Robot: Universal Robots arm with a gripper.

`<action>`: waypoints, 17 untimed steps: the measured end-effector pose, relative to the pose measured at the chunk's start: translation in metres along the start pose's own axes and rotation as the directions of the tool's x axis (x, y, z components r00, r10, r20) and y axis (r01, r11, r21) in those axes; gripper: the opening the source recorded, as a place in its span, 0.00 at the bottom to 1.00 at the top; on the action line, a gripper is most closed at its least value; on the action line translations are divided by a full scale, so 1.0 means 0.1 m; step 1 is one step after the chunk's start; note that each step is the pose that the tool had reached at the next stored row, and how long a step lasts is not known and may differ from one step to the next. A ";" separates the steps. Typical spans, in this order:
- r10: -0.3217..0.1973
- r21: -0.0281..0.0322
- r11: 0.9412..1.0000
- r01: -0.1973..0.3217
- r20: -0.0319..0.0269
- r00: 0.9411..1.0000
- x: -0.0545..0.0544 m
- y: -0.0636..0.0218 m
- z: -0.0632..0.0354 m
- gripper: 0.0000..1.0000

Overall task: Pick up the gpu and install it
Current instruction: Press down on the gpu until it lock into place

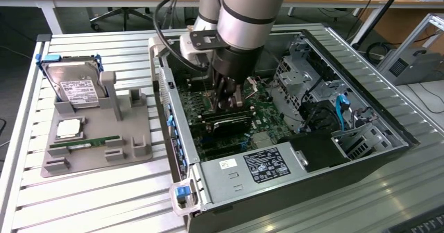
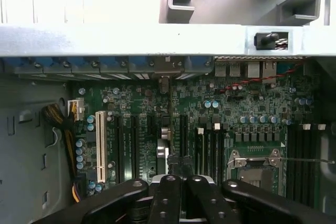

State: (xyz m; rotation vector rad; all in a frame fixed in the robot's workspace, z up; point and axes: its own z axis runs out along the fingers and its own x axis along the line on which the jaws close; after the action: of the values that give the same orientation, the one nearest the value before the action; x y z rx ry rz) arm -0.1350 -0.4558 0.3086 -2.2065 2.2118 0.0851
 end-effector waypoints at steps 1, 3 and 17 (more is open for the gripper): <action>0.000 0.000 1.000 0.000 0.000 1.000 0.00 0.000 -0.020 0.11; 0.000 0.000 1.000 0.000 0.000 1.000 0.00 0.001 -0.047 0.11; 0.000 0.000 1.000 0.000 0.000 1.000 0.00 -0.148 -0.050 0.11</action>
State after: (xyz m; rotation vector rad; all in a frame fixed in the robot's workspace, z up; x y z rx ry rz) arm -0.1201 -0.4558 0.3132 -2.2064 2.2118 0.0850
